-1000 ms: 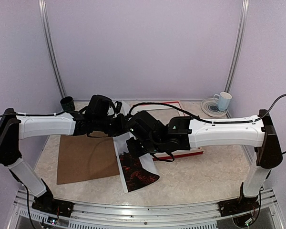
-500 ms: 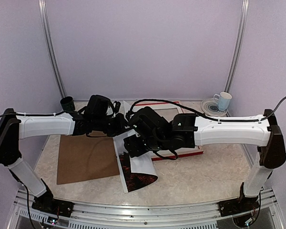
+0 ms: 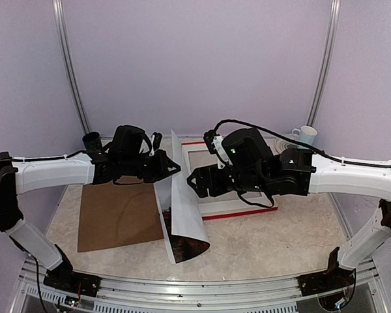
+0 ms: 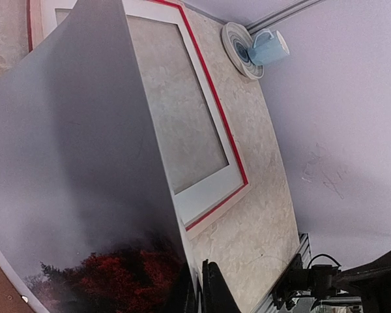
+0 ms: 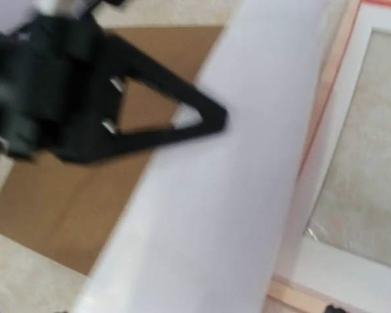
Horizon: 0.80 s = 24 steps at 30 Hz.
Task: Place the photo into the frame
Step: Turn over the photo.
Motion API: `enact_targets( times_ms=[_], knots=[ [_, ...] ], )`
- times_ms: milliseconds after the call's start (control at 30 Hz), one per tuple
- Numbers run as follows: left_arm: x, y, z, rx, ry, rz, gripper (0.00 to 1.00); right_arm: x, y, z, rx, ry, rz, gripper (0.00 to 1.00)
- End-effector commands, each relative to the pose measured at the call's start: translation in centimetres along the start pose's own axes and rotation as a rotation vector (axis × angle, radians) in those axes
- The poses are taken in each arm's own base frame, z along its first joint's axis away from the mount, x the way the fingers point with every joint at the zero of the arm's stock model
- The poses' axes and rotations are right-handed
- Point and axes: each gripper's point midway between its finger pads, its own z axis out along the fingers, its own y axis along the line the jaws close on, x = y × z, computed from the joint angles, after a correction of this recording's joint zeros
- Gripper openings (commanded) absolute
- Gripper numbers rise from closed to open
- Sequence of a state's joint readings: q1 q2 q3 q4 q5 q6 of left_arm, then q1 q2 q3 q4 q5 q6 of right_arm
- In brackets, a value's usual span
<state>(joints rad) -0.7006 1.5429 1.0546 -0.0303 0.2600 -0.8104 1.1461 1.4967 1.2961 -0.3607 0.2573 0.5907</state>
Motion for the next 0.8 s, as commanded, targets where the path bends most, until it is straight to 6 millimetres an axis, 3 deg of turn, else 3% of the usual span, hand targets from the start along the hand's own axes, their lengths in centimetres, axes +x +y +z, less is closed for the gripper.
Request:
enact_targets(
  times_ms=[0, 767],
  knots=[
    [-1.1, -1.8, -1.5, 0.06, -0.035, 0.017, 0.06, 0.6, -0.7, 0.1, -0.018, 0.004, 0.042, 0.84],
    [-3.2, -8.2, -5.1, 0.238, -0.104, 0.057, 0.07, 1.9, -6.7, -0.2, 0.014, -0.005, 0.19, 0.84]
  ],
)
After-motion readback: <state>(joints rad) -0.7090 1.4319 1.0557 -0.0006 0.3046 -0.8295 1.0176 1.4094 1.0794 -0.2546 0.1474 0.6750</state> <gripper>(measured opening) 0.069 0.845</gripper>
